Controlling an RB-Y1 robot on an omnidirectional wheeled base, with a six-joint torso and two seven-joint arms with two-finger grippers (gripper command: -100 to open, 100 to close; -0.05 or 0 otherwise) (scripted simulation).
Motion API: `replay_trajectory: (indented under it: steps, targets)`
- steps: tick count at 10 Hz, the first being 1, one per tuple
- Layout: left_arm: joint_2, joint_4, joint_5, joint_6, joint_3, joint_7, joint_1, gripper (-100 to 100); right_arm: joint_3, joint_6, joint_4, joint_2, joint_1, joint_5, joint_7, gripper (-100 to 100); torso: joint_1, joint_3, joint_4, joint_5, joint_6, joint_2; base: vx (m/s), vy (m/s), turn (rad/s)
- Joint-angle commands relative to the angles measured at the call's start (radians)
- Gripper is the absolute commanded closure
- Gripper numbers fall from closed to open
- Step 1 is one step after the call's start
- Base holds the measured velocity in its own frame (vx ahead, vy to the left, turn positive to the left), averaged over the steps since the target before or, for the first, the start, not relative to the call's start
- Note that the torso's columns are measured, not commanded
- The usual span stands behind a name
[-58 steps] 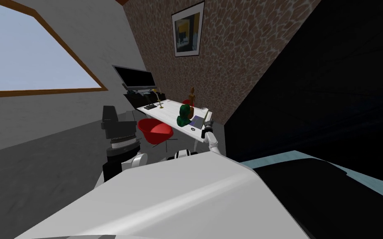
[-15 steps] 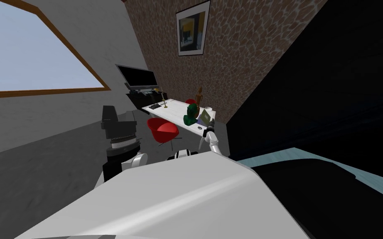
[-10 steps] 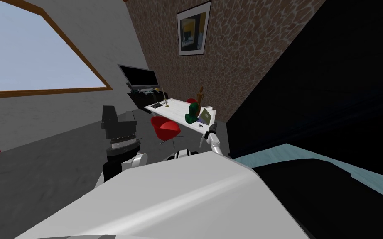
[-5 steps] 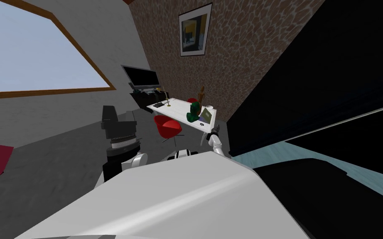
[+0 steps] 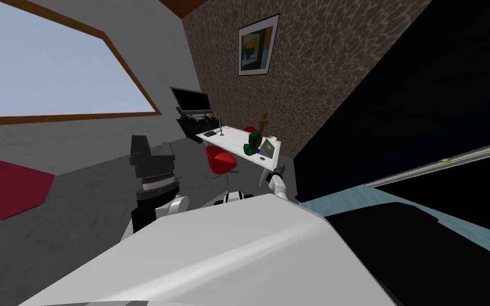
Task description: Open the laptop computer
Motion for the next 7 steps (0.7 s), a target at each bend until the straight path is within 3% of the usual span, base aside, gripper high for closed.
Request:
replay_trajectory:
  steps: [1,7]
  targets:
    - [0.000,0.000,0.000,0.000,0.000,0.000,0.000,0,-0.024,0.001,0.013,-0.017,0.006,0.017,-0.061,-100,0.001,0.000,0.000,0.000,0.000,0.001,0.078,-0.008,0.262]
    - [0.000,0.000,0.000,0.000,0.000,0.000,0.000,0,-0.055,-0.023,0.018,-0.071,-0.008,0.094,-0.138,-100,0.002,0.002,0.001,0.001,0.001,0.003,0.146,-0.072,0.282]
